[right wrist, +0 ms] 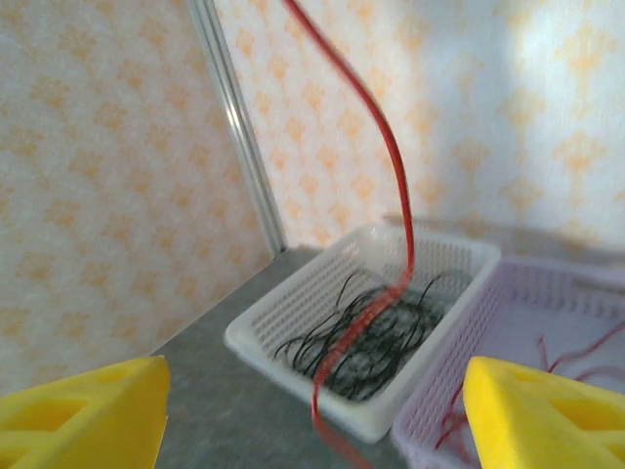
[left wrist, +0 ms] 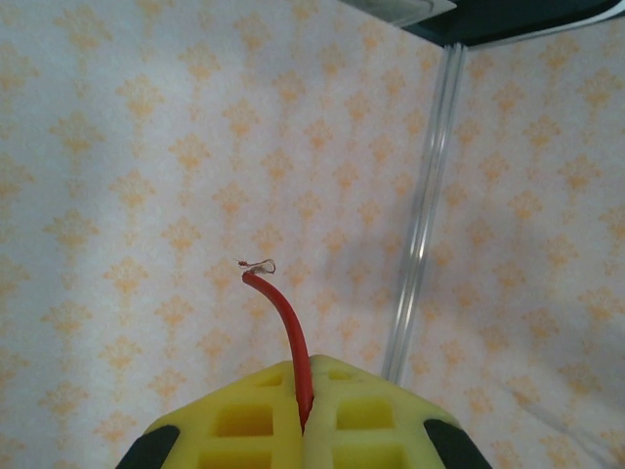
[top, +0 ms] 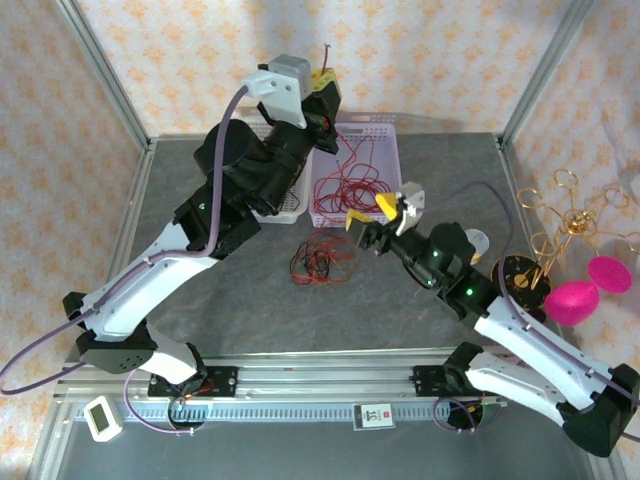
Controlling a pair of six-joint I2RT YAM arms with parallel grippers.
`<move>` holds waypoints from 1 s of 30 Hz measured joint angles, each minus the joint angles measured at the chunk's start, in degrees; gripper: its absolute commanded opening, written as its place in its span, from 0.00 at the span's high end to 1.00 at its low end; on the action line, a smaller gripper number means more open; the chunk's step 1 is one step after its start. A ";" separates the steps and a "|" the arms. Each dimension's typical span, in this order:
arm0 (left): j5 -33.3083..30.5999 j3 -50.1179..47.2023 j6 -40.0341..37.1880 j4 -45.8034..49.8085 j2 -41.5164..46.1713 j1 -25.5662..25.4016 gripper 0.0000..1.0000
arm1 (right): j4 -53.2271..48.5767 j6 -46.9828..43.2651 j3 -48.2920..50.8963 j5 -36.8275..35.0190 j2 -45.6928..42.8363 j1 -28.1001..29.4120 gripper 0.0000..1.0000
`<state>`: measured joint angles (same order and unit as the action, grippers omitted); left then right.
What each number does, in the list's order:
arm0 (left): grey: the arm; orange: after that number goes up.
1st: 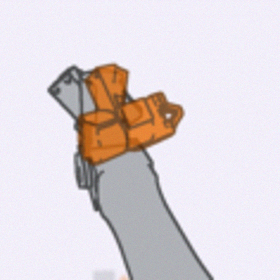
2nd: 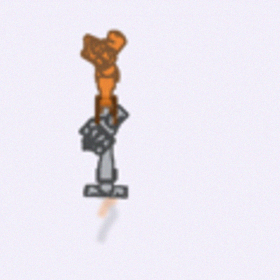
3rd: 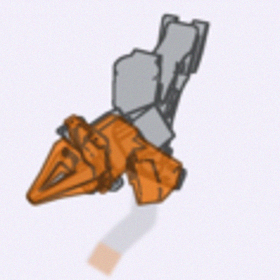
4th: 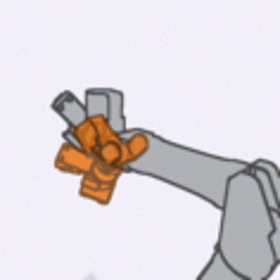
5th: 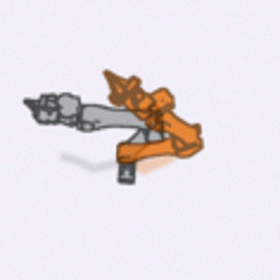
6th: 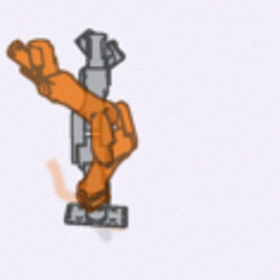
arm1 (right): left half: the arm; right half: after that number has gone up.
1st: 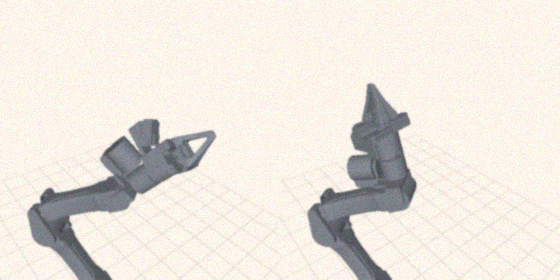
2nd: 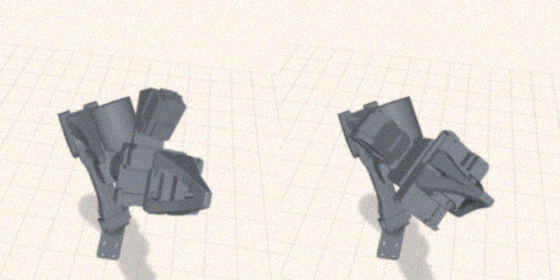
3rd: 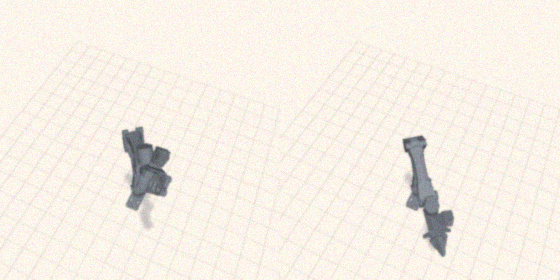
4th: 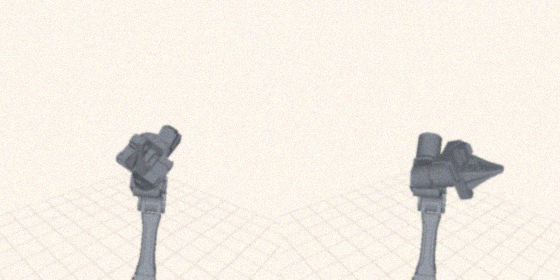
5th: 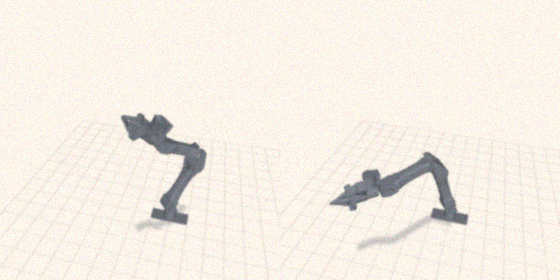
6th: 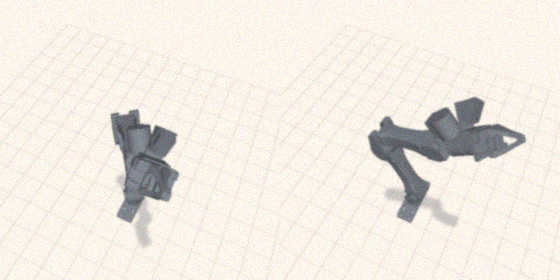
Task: Untangle the cables
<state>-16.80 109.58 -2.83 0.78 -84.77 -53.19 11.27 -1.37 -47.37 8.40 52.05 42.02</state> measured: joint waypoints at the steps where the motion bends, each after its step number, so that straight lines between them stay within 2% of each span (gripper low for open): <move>1: 0.13 -0.70 0.48 0.13 0.00 0.00 1.00 | -0.13 -1.86 -2.78 -0.55 2.27 -0.24 0.24; 4: 0.39 -3.43 1.97 0.35 0.26 0.00 1.00 | -0.63 -6.99 -9.68 -0.76 8.85 -1.95 0.30; 8: 1.01 -7.04 3.41 1.44 0.79 0.11 1.00 | -2.58 -11.23 -17.22 1.38 17.20 -5.62 0.64; 11: 1.16 -9.03 4.33 1.90 1.36 0.33 1.00 | -4.31 -12.74 -21.07 3.32 21.79 -8.17 0.79; 15: 1.11 -10.80 4.79 2.45 2.60 0.96 1.00 | -5.84 -13.97 -21.57 5.60 22.69 -9.86 0.96; 16: 1.11 -11.26 4.96 2.40 2.95 1.20 0.89 | -5.88 -14.21 -21.68 6.12 22.67 -9.99 1.00; 17: 1.11 -11.69 5.07 2.43 3.32 1.42 0.66 | -5.90 -14.53 -21.77 6.45 22.67 -10.03 1.00; 18: 0.96 -12.11 5.22 2.38 3.63 1.57 0.50 | -5.92 -14.47 -21.77 6.67 22.67 -10.10 1.00; 19: 0.94 -12.70 5.49 2.36 4.07 1.62 0.41 | -5.90 -14.25 -21.77 6.67 22.67 -10.19 1.00; 24: 0.92 -18.03 7.04 1.05 7.10 1.84 0.31 | -7.02 -12.76 -24.11 5.09 23.78 -12.07 1.00; 30: 0.50 -30.99 10.40 1.14 14.45 1.86 0.19 | -11.34 -10.40 -41.66 4.74 36.94 -18.64 1.00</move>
<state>-16.29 78.59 7.57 1.91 -70.32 -51.33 -0.08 -11.77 -89.03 13.15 88.99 23.38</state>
